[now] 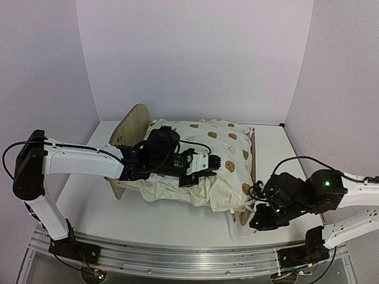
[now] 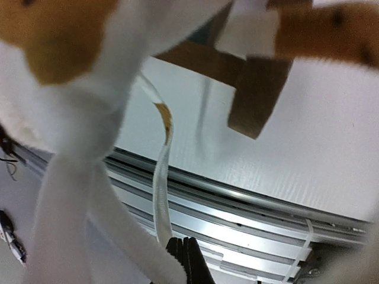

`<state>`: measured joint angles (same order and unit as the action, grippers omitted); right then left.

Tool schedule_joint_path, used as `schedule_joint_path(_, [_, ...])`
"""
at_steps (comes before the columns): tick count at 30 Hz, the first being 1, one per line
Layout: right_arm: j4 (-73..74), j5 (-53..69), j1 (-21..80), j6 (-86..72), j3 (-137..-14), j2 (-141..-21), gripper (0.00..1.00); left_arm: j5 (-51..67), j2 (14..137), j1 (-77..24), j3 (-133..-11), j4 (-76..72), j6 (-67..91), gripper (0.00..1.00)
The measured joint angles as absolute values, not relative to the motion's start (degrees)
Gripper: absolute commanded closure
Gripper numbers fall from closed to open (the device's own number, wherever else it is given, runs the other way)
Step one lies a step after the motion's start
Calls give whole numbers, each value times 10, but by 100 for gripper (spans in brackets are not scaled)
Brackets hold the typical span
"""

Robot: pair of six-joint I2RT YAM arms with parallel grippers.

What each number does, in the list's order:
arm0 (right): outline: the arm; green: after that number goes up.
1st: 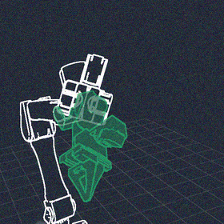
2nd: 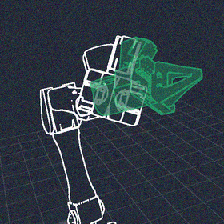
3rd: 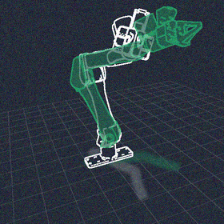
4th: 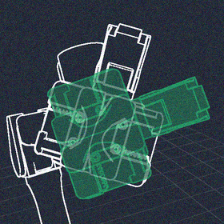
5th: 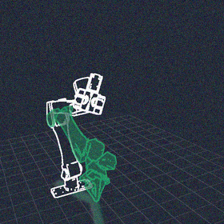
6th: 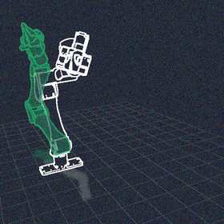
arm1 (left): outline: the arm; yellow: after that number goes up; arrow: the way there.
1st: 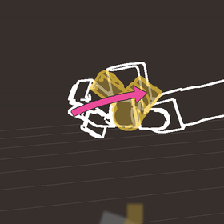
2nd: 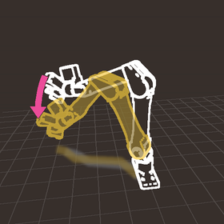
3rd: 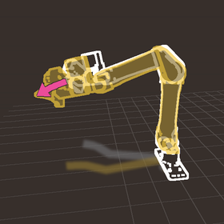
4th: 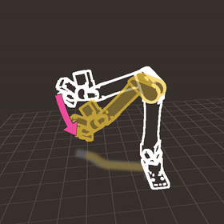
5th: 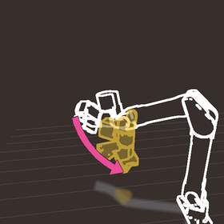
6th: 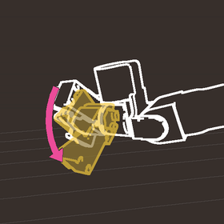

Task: Set up the pet bed

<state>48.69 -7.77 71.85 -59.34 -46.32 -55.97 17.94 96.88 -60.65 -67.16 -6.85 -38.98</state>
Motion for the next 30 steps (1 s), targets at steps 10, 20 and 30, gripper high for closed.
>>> schedule_joint_path(10, [616,-13,702,-549,-539,-719,93,193,969,-609,-671,-60,-390,100])
schedule_joint_path(20, [616,-62,694,-477,-623,-711,44,192,969,-608,-670,-50,-392,98])
schedule_joint_path(30, [601,-217,656,-544,-587,-549,51,199,967,-621,-673,105,-456,42])
